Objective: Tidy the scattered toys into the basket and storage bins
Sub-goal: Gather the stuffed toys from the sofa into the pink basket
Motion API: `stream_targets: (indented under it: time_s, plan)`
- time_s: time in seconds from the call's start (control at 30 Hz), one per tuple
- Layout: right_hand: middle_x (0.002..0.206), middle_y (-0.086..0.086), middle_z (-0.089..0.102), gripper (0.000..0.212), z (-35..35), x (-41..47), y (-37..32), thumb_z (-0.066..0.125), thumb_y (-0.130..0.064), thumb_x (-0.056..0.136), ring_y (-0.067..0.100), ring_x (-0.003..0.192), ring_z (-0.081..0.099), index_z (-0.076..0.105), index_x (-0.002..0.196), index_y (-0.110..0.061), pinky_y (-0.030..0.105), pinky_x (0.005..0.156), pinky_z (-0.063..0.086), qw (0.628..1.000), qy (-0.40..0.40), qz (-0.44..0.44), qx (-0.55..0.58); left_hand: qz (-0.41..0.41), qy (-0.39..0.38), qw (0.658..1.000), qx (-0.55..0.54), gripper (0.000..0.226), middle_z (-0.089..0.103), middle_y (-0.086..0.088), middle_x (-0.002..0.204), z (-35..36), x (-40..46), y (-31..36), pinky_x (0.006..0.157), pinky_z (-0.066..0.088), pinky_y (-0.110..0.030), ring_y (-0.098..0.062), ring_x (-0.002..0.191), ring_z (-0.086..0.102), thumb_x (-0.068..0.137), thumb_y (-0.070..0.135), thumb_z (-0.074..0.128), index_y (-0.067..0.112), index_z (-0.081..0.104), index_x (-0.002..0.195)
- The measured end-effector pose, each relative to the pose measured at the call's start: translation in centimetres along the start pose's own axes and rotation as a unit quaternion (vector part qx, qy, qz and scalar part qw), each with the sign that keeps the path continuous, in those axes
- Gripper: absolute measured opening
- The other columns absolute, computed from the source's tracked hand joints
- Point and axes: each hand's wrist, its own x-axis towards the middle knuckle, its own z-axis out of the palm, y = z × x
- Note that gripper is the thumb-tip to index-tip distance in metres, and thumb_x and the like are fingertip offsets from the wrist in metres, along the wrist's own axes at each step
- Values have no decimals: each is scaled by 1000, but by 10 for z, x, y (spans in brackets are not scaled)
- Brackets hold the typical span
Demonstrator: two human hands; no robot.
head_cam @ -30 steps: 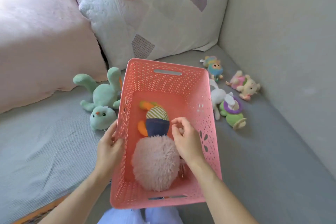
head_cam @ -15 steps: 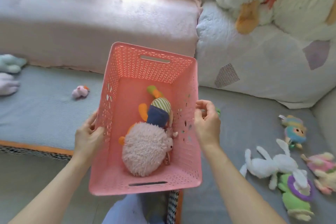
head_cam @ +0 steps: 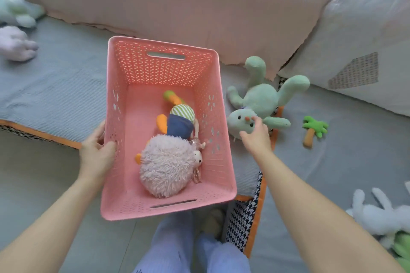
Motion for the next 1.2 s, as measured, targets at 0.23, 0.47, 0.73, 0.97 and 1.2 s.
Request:
stream_targets:
  time_s: [0.23,0.47,0.73,0.97,1.2]
  plan:
    - [155,13,-4,87,63,76,5,73,-29,72,35,142,4,21,141,-37,60,110,17,991,12,80,-104,-9,-4,1000,29,66,69,18,101,0,49,-38,78,56,-27,-11,89,65,81,-10,46,35,53,129]
    - [128,17,35,50,57,89,11,66,-14,79,38,113,44,44,123,-20,41,87,42,984,101,47,-138,15,-47,999,-11,70,68,2,113,33,55,-29,89,52,-49,-25,102,66,78,-5,46,50,53,121]
    - [119,12,43,48,-53,20,-32,60,-9,68,31,108,51,47,111,-27,33,81,42,940,322,-115,3,-20,-114,993,17,71,56,6,134,61,61,-7,99,46,-48,-20,117,58,77,11,47,43,36,139]
    - [109,-4,38,57,-83,-70,-78,71,-10,62,6,102,44,45,108,-29,1,84,32,925,298,-224,76,3,-148,989,30,69,56,12,129,119,33,25,90,51,-45,-26,101,64,78,13,48,43,35,139]
    - [106,-7,41,51,-29,-50,-81,72,-27,70,2,93,42,46,113,-32,19,79,37,972,153,-111,139,21,-215,973,78,33,64,3,74,179,9,50,65,46,-40,-33,78,62,70,29,52,23,59,102]
